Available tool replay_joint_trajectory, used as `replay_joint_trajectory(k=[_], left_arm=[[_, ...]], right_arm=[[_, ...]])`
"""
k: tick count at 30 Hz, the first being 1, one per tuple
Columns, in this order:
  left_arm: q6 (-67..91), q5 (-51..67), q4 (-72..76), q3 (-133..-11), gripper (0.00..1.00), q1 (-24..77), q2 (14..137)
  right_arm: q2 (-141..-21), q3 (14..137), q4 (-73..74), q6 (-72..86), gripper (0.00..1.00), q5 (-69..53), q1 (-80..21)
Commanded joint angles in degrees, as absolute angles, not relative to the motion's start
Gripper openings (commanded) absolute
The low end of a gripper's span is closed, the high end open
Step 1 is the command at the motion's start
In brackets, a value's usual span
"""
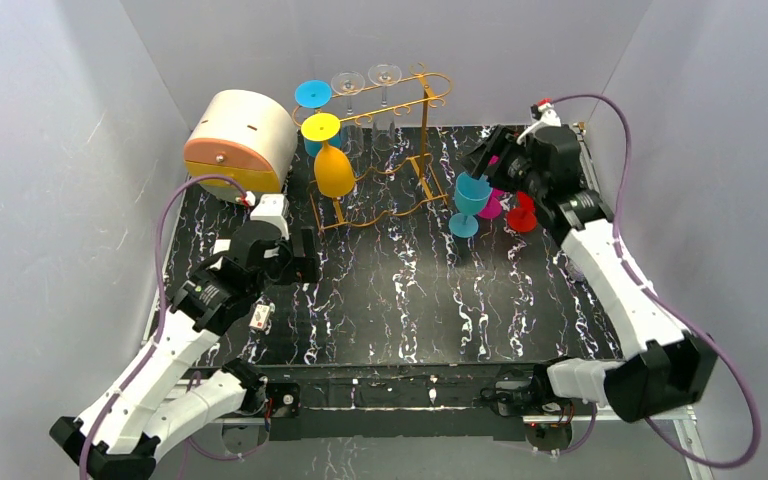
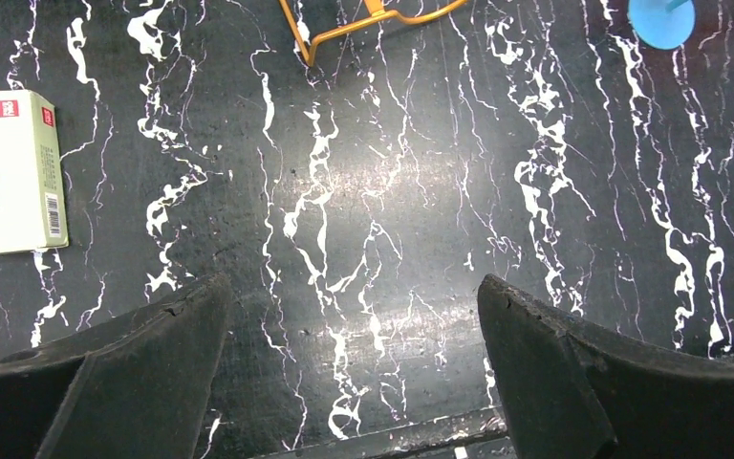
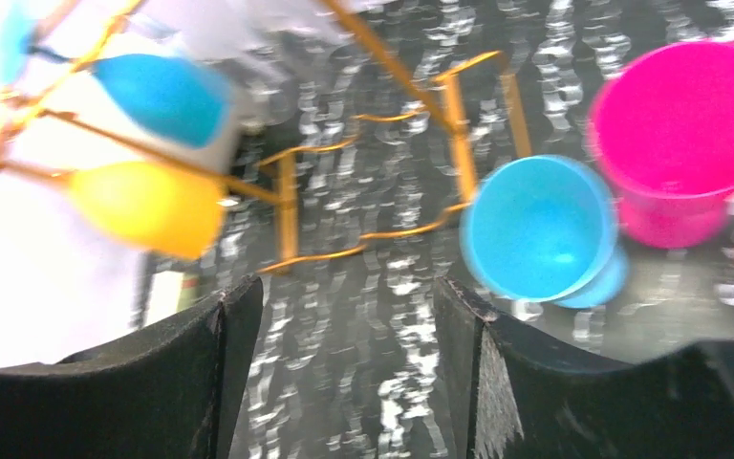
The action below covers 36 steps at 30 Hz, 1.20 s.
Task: Take the wine glass off the wine glass rack
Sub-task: Pick up the wine glass from the wine rack.
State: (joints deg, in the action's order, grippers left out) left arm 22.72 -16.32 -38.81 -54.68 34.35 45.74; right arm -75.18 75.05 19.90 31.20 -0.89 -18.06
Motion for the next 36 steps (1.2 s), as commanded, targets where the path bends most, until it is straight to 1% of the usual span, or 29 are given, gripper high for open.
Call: replay_joint_trajectory(k=[1, 4, 6, 11, 13, 15, 21, 24, 30, 36], left_arm=[[24.6, -18.7, -35.8, -53.5, 0.98, 34.3, 48.5], [26.2, -16.8, -28.8, -51.3, 0.98, 32.5, 48.8], [27.5, -13.3, -27.0, -51.4, 0.99, 29.2, 50.0], [28.9, -1.8, -23.3, -53.2, 0.98, 16.7, 52.5], [29.8, 3.0, -21.1, -55.1, 0.98, 14.5, 53.3], [31.5, 6.1, -19.4, -57.9, 0.98, 13.1, 54.7], [37.2, 10.5, -17.0, -68.1, 0.98, 9.4, 60.4], [40.4, 11.2, -16.3, -71.6, 0.94, 7.9, 63.1], [49.2, 15.1, -7.1, -71.6, 0.84, 5.7, 66.1], [53.6, 17.4, -1.1, -74.1, 0.74, 5.3, 71.0]], right_arm=[[-68.4, 64.7, 0.3, 49.4, 0.74, -19.3, -18.1], [-66.6, 57.7, -12.3, 59.7, 0.74, -24.7, -20.6], [-66.6, 56.2, -15.7, 60.6, 0.75, -23.1, -24.6], [-67.2, 55.2, -15.4, 59.7, 0.77, -16.7, -32.5], [-66.9, 53.8, -15.7, 59.2, 0.77, -13.7, -34.1], [-66.8, 53.2, -15.3, 58.5, 0.78, -13.2, -34.4], [-64.8, 51.8, -13.1, 57.1, 0.78, -11.8, -34.4], [-63.1, 50.2, -12.9, 56.8, 0.77, -9.8, -34.4], [-60.1, 49.8, -11.7, 56.4, 0.77, -6.3, -34.3], [-57.9, 49.5, -10.2, 55.2, 0.76, -2.6, -34.3]])
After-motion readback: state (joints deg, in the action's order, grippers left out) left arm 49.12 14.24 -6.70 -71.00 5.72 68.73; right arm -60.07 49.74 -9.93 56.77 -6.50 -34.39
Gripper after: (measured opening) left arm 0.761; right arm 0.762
